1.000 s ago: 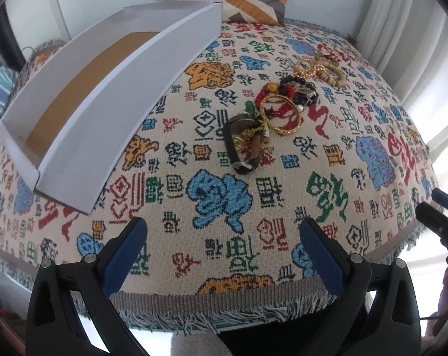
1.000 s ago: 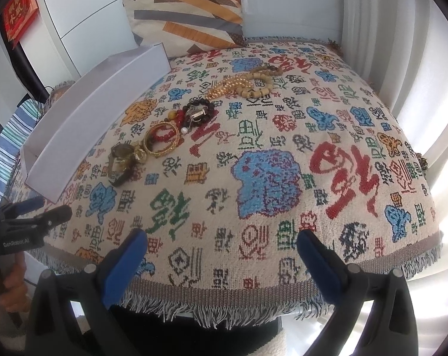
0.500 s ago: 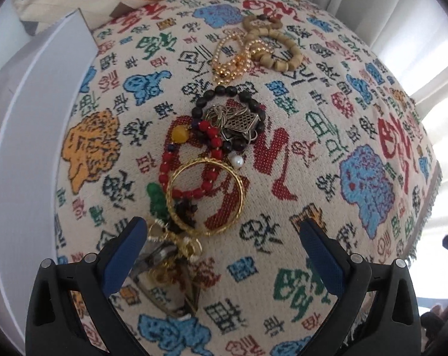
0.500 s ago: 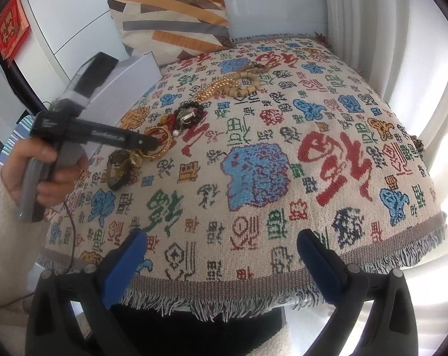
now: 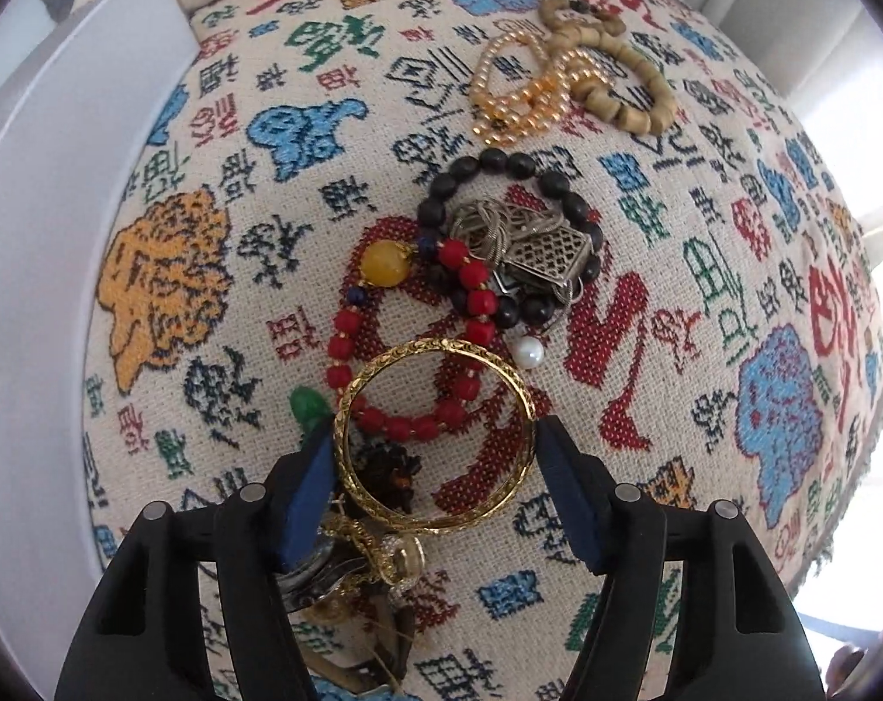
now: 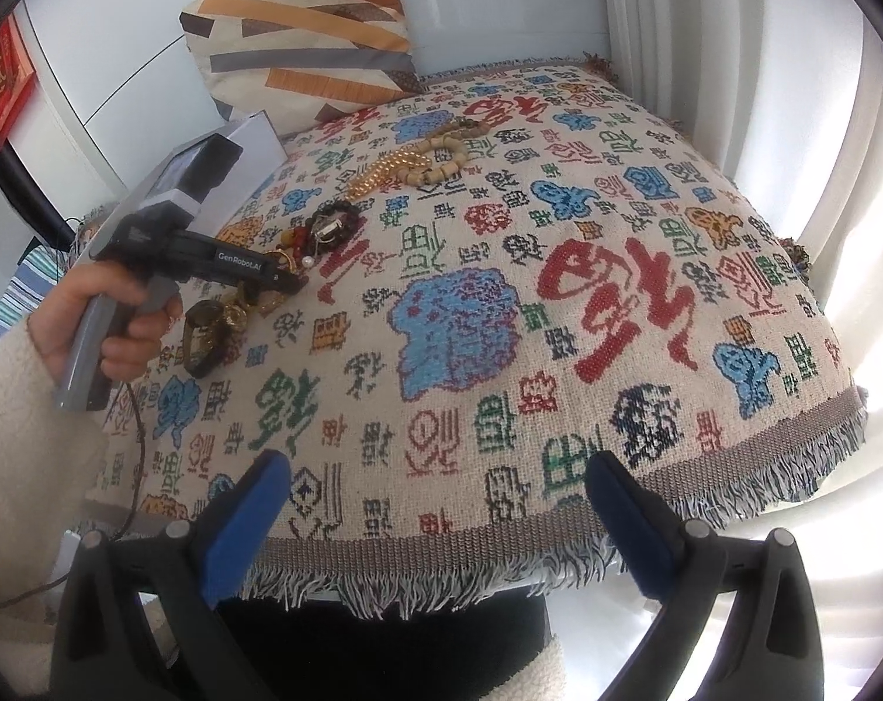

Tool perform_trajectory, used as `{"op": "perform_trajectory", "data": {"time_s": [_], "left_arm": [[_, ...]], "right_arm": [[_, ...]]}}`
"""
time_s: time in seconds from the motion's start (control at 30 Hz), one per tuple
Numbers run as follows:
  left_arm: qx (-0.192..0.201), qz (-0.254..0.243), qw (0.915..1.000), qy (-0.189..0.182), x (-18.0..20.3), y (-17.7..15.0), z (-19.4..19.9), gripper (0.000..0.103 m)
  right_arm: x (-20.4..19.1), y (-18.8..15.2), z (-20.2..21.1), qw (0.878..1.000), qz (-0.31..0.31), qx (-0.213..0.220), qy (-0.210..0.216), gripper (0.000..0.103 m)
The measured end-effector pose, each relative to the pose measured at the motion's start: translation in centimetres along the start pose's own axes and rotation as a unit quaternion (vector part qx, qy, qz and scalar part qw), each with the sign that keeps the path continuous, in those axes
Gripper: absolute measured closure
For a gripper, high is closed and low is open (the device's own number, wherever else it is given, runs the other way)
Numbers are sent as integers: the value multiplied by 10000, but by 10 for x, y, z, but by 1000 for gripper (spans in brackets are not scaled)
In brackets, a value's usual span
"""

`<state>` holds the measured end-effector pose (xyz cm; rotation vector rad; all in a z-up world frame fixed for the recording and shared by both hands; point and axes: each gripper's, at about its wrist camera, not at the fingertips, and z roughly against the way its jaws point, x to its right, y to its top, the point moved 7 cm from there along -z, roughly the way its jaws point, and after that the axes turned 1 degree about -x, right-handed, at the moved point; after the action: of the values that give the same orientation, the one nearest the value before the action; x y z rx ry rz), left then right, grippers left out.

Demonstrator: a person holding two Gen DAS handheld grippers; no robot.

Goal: Organize jewelry
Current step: 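Close the left gripper on the gold bangle while the right gripper reaches the gold bead necklace, then lift the gold bangle with the left gripper while the right gripper grasps the gold bead necklace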

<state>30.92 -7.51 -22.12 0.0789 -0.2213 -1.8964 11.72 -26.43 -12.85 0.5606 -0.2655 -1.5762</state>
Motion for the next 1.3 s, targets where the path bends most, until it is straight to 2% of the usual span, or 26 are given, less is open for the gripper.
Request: {"op": "perform_trajectory", "data": {"time_s": [0.17, 0.3, 0.37, 0.47, 0.57, 0.73, 0.87, 0.93, 1.03, 1.07, 1.17, 1.27, 1.3], "left_arm": [[198, 348, 9989, -246, -16, 1, 24, 34], [301, 562, 9975, -315, -30, -5, 45, 34], [333, 639, 9970, -285, -39, -9, 52, 34], [383, 758, 9962, -212, -47, -13, 58, 34], [422, 904, 9947, -249, -56, -22, 65, 34], [457, 1032, 9934, -220, -65, -31, 67, 34], [433, 1119, 9925, -227, -74, -40, 68, 34], [443, 1172, 9918, -243, -77, -44, 69, 34], [452, 1241, 9908, -284, -82, -50, 69, 34], [453, 1267, 9904, -303, -83, -52, 69, 34], [455, 1342, 9892, -376, -86, -56, 69, 34], [434, 1405, 9882, -433, -90, -59, 64, 34], [419, 1426, 9879, -449, -91, -60, 63, 34]], "right_arm": [[-12, 1, 1, 9999, 102, -19, 9, 0], [-15, 6, 0, 9998, 167, -92, 35, 0], [-18, 17, -1, 9993, 284, -173, 187, 0], [-19, 46, -5, 9981, 355, -263, 432, 0], [-15, 88, -20, 9978, 321, -284, 504, 0], [-15, 161, -71, 9952, -183, -502, 817, 0], [-31, 195, -124, 9825, -776, -1007, 1361, 1], [-47, 202, -153, 9663, -1161, -1377, 1842, 1], [-60, 204, -188, 9475, -1630, -1727, 2141, 1], [-62, 205, -200, 9458, -1737, -1766, 2099, 3], [-62, 212, -224, 9483, -1906, -1732, 1857, 18], [-63, 224, -236, 9468, -2111, -1577, 1846, 22], [-65, 229, -237, 9492, -2105, -1504, 1793, 34]]}}
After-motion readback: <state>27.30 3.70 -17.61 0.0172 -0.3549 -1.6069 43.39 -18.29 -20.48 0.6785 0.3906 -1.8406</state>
